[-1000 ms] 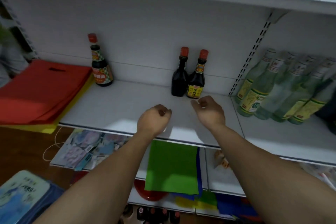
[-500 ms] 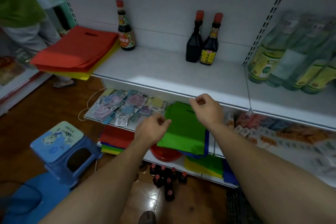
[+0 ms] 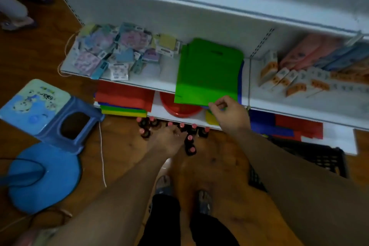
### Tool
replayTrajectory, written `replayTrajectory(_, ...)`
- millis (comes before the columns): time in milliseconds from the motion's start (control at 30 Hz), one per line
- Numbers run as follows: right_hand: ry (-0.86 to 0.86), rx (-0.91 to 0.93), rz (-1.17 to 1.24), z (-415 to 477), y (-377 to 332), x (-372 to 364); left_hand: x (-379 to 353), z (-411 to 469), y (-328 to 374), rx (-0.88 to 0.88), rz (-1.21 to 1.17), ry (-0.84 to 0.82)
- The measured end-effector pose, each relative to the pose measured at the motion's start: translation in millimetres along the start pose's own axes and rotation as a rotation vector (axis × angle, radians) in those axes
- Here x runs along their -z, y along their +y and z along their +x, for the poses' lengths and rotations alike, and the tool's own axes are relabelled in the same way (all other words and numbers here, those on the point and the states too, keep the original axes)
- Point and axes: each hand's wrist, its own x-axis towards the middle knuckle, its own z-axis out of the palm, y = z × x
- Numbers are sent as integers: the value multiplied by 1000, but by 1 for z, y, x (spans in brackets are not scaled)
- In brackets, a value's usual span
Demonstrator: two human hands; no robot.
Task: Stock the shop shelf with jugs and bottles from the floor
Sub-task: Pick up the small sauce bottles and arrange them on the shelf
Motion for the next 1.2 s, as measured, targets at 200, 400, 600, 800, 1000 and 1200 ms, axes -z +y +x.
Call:
replayTrajectory(200,-110,-125,-37,21,81,-104,-83,68,-78,158,8,-103)
replayTrajectory(400,-194,-200,-93,43,184,-215,-167,138,-141,244,-23,-124)
replayTrajectory(600,-207,-223,-132,64,272,-317,-234,216,-189,194,-36,-27)
replayTrajectory(800,-225,-267,-100,67,315,-373,-266,268,-212,116,-195,-25)
replayTrajectory(1000,-178,-268,38,81,329,-401,-290,301,-217,35,-325,26)
replayTrajectory(1200,-107,-232,103,88,334,-413,-301,318,-227,54,-456,68)
